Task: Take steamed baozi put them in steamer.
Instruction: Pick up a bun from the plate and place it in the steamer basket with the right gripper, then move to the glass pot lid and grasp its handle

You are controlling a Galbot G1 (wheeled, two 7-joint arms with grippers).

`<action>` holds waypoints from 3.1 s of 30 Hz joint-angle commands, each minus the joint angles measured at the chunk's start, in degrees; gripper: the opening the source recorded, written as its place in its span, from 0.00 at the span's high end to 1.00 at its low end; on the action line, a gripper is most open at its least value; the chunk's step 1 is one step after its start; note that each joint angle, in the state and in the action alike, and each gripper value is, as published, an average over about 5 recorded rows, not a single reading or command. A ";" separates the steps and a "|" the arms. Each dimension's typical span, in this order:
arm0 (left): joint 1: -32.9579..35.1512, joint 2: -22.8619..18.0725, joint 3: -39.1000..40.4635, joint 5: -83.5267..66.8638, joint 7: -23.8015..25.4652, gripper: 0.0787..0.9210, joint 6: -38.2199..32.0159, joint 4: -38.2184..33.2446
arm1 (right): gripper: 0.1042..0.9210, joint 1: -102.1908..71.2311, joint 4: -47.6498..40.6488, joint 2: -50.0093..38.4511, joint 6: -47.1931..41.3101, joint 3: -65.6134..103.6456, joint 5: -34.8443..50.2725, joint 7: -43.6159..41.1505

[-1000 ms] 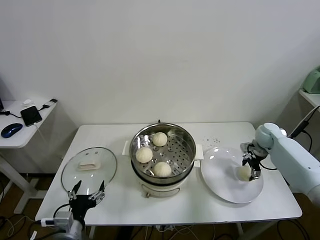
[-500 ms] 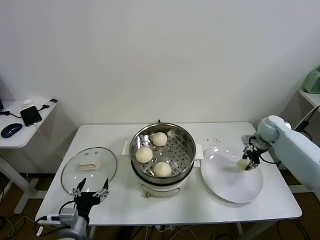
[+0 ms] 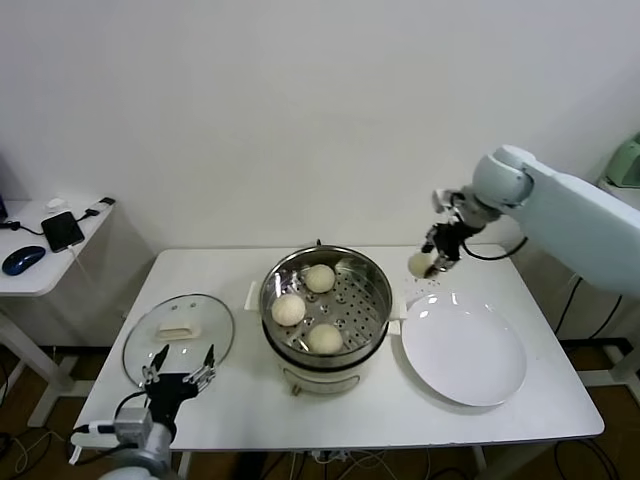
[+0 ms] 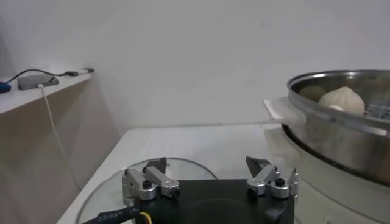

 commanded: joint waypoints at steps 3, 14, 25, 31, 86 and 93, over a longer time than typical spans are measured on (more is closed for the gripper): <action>0.47 -0.26 -0.02 -0.80 0.09 0.12 0.17 -2.30 | 0.51 9.40 1.20 10.67 -10.28 -9.41 11.91 3.55; 1.26 -0.96 0.21 -0.68 -0.17 0.12 -0.05 -3.13 | 0.51 4.08 0.12 13.55 -12.40 -12.81 9.51 7.08; 1.19 -1.00 0.00 -0.72 -0.27 0.12 -0.12 -2.55 | 0.51 -1.89 -3.27 14.58 -13.80 -11.62 4.40 9.79; 1.17 -1.00 0.10 -0.62 -0.27 0.12 -0.09 -2.29 | 0.50 -3.68 -3.46 14.50 -13.90 -10.06 3.36 10.37; 3.58 -0.39 -1.81 -5.31 -1.31 0.12 -7.38 -6.28 | 0.12 -89.48 39.23 17.43 8.35 91.04 10.12 79.33; 0.43 0.11 -2.26 -0.86 -1.13 0.12 -7.17 -4.15 | 0.12 -92.42 39.41 18.66 10.10 90.38 9.37 78.72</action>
